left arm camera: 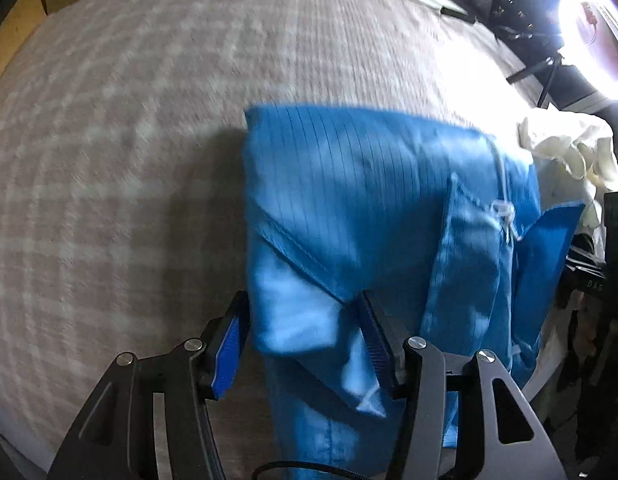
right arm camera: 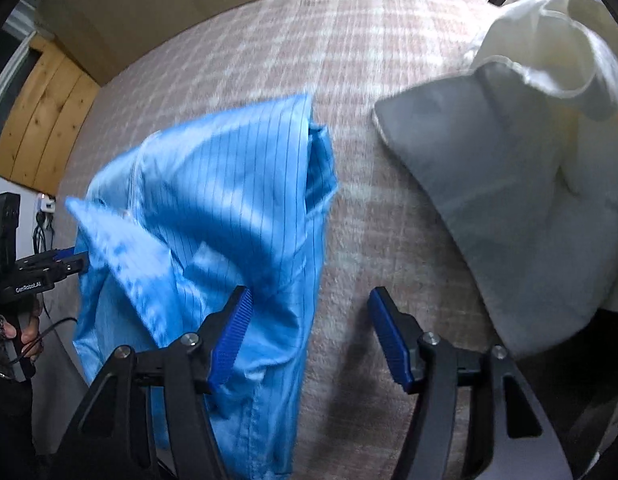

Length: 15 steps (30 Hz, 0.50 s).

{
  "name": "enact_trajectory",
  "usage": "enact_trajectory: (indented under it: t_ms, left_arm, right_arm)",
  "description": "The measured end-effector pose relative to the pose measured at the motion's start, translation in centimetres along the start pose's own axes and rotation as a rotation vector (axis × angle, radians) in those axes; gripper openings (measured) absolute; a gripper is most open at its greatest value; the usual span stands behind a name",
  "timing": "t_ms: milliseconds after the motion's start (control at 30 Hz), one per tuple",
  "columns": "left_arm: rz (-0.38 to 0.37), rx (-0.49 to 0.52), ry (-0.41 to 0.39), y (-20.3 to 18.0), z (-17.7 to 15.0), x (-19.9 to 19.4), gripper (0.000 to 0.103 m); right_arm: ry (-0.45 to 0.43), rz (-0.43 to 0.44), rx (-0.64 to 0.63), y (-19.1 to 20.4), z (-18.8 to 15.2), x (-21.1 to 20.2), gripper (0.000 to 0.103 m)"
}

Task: Fold clothes
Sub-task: 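Grasp the folded jacket edge with both tools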

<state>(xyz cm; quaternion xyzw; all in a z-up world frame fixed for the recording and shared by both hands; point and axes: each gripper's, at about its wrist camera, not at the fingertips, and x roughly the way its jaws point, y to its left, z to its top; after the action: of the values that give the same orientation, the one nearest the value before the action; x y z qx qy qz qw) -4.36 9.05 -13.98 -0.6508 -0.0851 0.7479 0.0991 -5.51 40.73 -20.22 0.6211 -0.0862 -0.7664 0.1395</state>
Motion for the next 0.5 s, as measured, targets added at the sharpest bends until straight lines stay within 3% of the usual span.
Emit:
enact_trajectory:
  t_ms: [200,267,300,367,433,500]
  left_arm:
    - [0.056,0.023,0.004,-1.1,-0.6,0.5,0.052]
    - [0.082,0.029,-0.005,-1.5,-0.8,0.7,0.041]
    - [0.097,0.027,-0.017,-1.7,-1.0,0.6,0.039]
    - [0.108,0.018,-0.041,-1.9,-1.3,0.3,0.023]
    - [0.087,-0.005,-0.071,-1.7,-1.8,0.2,0.010]
    - [0.060,-0.041,-0.095,-1.4,-2.4,0.2,0.007]
  right_arm:
    - [-0.012,-0.054,-0.133,2.2,-0.9,0.9,0.068]
    - [-0.016,-0.060,-0.179,3.0,-1.3,1.0,0.057]
    - [-0.017,-0.054,-0.194,3.3,-1.5,1.0,0.045]
    - [-0.015,-0.042,-0.213,3.7,-1.8,1.0,0.035]
    - [-0.014,-0.010,-0.211,3.5,-1.9,1.0,0.017]
    - [-0.021,0.027,-0.194,2.9,-1.7,1.2,0.011]
